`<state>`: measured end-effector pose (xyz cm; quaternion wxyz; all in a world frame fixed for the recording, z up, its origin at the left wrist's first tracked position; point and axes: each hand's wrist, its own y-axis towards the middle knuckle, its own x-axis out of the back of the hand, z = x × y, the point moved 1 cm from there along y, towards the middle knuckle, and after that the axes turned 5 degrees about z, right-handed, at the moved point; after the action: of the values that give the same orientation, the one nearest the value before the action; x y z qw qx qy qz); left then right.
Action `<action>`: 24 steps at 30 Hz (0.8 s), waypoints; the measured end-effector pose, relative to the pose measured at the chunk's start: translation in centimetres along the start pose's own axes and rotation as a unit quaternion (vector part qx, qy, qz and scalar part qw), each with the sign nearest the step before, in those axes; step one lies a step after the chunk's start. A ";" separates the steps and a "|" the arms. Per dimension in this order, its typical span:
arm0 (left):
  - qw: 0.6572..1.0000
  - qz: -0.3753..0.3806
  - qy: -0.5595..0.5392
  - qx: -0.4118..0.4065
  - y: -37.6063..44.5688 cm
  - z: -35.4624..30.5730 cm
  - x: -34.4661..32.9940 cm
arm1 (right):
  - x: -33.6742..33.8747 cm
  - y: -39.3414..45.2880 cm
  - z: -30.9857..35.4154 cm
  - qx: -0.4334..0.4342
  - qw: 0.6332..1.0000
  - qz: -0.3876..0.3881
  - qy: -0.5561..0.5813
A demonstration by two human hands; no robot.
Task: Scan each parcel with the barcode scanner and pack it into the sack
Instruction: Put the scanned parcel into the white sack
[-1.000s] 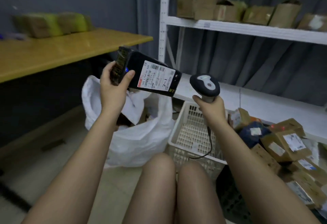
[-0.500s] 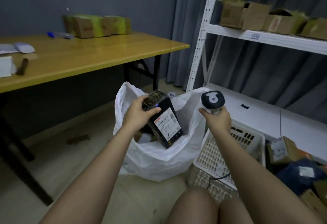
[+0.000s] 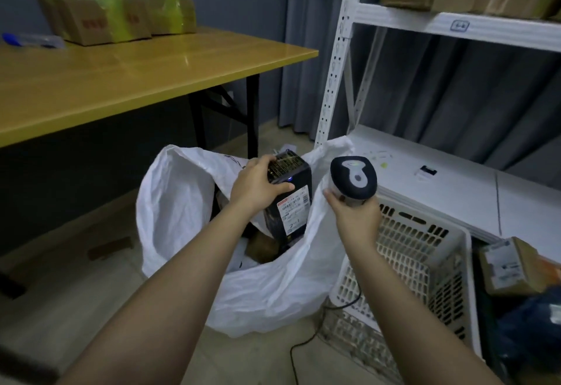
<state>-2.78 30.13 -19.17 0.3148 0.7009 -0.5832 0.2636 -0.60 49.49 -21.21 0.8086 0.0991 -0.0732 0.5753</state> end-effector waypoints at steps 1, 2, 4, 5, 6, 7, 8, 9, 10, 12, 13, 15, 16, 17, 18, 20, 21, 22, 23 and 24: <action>1.000 -0.001 -0.013 -0.005 0.3 0.0 -0.3 | -0.4 0.2 0.1 0.000 1.000 -0.005 -0.023; 1.000 0.000 -0.028 -0.007 0.5 0.1 -0.5 | -0.6 0.3 0.2 -0.005 0.999 -0.014 -0.042; 0.999 0.008 -0.046 0.004 0.7 0.7 -0.9 | -0.7 0.2 0.4 -0.013 0.999 -0.028 -0.036; 0.999 0.013 -0.046 0.014 0.7 1.0 -0.9 | -0.5 0.1 0.4 -0.013 0.999 -0.029 -0.016; 0.999 0.018 -0.042 0.024 0.7 1.3 -0.8 | 0.0 0.0 0.4 -0.010 1.000 -0.029 0.003; 0.999 0.023 -0.032 0.031 0.9 1.5 -0.6 | 0.7 -0.1 0.5 -0.005 0.999 -0.029 0.016; 0.999 0.024 -0.018 0.032 1.1 1.4 -0.2 | 1.6 -0.3 0.5 0.001 0.999 -0.028 0.019; 1.000 0.009 -0.006 0.024 1.6 1.2 0.3 | 2.6 -0.4 0.5 0.006 1.000 -0.026 0.014; 1.000 -0.028 0.003 0.006 2.1 0.8 1.0 | 3.5 -0.6 0.4 0.009 1.000 -0.022 0.008; 0.990 -0.135 -0.033 -0.030 3.1 -0.4 2.3 | 5.3 -0.6 0.4 0.008 1.000 -0.023 0.005; 0.980 -0.183 -0.072 -0.044 3.5 -1.1 2.8 | 5.9 -0.5 0.4 0.007 1.000 -0.028 0.009; 0.966 -0.219 -0.126 -0.054 3.7 -2.2 3.0 | 6.7 -0.4 0.8 0.008 0.999 -0.036 0.009; 0.966 -0.213 -0.138 -0.051 3.4 -2.5 2.7 | 6.9 -0.4 1.0 0.010 0.999 -0.038 0.005; 0.967 -0.202 -0.147 -0.047 3.0 -2.6 2.3 | 7.0 -0.4 1.3 0.010 0.999 -0.037 0.001; 0.968 -0.196 -0.153 -0.045 2.5 -2.4 1.9 | 7.0 -0.4 1.5 0.008 0.999 -0.033 -0.003; 0.968 -0.192 -0.152 -0.060 1.1 -2.3 1.6 | 7.1 -0.3 1.7 0.002 0.999 -0.033 -0.007; 0.969 -0.189 -0.145 -0.067 0.3 -2.3 1.7 | 7.1 -0.3 1.8 -0.001 0.999 -0.034 -0.013; 0.972 -0.177 -0.138 -0.069 -0.3 -2.3 1.9 | 7.2 -0.4 1.8 -0.003 0.999 -0.034 -0.019; 0.978 -0.151 -0.131 -0.067 -0.9 -2.4 2.3 | 7.2 -0.5 1.8 -0.005 0.999 -0.033 -0.023; 0.984 -0.109 -0.125 -0.062 -1.3 -2.3 2.5 | 7.2 -0.6 1.8 -0.008 0.999 -0.030 -0.024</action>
<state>-1.05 30.37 -15.97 0.3092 0.7670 -0.5529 0.1016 2.30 55.40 -17.83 0.8244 0.1081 -0.0942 0.5475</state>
